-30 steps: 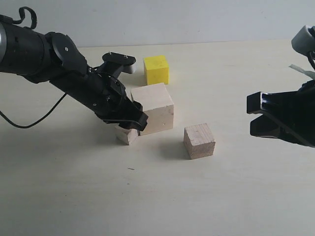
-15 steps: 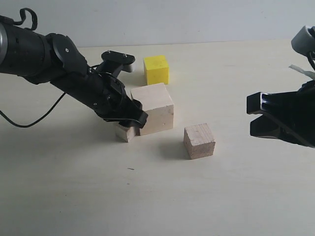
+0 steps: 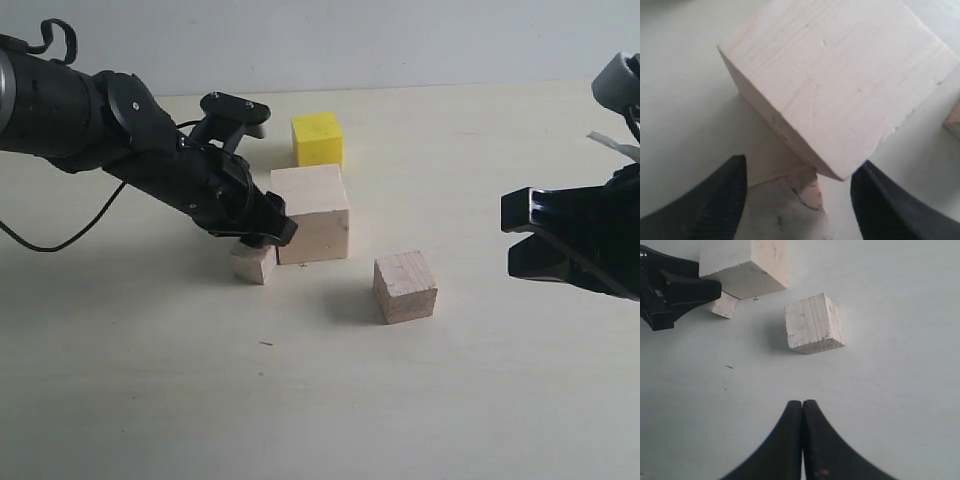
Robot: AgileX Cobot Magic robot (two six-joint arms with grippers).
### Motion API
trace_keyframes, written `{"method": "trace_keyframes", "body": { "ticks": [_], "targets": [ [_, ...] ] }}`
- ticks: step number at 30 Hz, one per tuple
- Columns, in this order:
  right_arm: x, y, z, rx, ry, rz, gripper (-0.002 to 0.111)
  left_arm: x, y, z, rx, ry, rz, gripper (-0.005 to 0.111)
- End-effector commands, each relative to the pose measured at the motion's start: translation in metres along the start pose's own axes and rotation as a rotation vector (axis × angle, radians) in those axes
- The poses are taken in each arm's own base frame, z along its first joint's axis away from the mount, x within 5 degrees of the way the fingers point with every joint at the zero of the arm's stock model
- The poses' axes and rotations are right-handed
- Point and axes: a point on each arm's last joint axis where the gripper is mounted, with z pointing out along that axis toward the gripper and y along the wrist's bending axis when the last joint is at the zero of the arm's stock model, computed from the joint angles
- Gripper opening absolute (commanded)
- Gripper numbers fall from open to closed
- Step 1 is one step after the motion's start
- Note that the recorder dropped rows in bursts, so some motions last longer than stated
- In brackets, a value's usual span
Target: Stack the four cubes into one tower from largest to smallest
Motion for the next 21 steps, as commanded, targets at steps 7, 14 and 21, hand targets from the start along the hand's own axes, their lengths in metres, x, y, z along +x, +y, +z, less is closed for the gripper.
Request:
{"method": "trace_keyframes", "body": {
  "ticks": [7, 14, 21],
  "targets": [
    [-0.0016, 0.0010, -0.0004, -0.001, -0.005, -0.011, 0.000, -0.0024, 0.0017, -0.0030, -0.017, -0.021, 0.009, 0.059],
    [-0.0016, 0.0010, -0.0004, -0.001, -0.005, -0.011, 0.000, -0.0005, -0.0007, -0.0051, 0.005, 0.006, 0.016, 0.059],
    [-0.0016, 0.0010, -0.0004, -0.001, -0.005, -0.011, 0.000, 0.0028, -0.0025, -0.0056, 0.022, 0.034, 0.019, 0.059]
  ]
}}
